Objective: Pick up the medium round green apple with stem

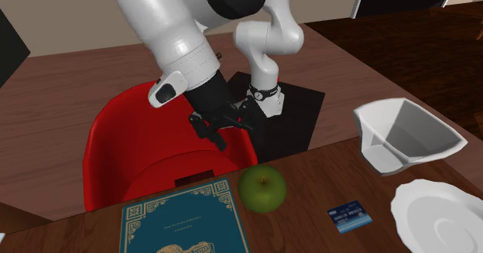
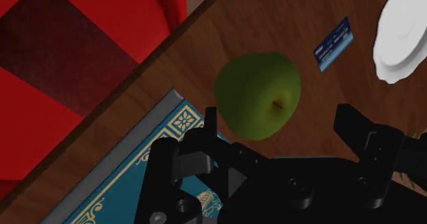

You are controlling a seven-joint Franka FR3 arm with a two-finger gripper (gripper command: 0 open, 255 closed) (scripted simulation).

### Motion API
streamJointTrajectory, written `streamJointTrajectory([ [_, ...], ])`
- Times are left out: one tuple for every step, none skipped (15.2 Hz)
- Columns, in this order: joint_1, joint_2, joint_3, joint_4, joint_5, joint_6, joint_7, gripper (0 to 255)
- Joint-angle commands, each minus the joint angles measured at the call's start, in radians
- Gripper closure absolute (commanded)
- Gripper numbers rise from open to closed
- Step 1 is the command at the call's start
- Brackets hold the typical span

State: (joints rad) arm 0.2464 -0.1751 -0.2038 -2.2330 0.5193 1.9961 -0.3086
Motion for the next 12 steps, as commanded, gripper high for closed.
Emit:
streamJointTrajectory([
  [0.017, 0.085, -0.008, 0.049, 0.074, -0.001, -0.059, 0],
  [0.023, 0.124, -0.007, 0.074, 0.109, -0.005, -0.085, 0],
  [0.023, 0.132, -0.006, 0.079, 0.116, -0.006, -0.090, 0],
  [0.023, 0.137, -0.005, 0.073, 0.120, 0.004, -0.098, 0],
  [0.023, 0.143, -0.005, 0.066, 0.125, 0.014, -0.106, 0],
  [0.024, 0.149, -0.004, 0.060, 0.130, 0.024, -0.114, 0],
  [0.024, 0.156, -0.004, 0.054, 0.135, 0.033, -0.123, 0],
  [0.025, 0.162, -0.004, 0.049, 0.141, 0.043, -0.131, 0],
  [0.025, 0.169, -0.003, 0.043, 0.146, 0.052, -0.139, 0],
  [0.026, 0.180, -0.003, 0.035, 0.155, 0.067, -0.153, 0],
  [0.026, 0.180, -0.003, 0.035, 0.155, 0.067, -0.153, 0],
  [0.026, 0.180, -0.003, 0.035, 0.155, 0.067, -0.153, 0],
])
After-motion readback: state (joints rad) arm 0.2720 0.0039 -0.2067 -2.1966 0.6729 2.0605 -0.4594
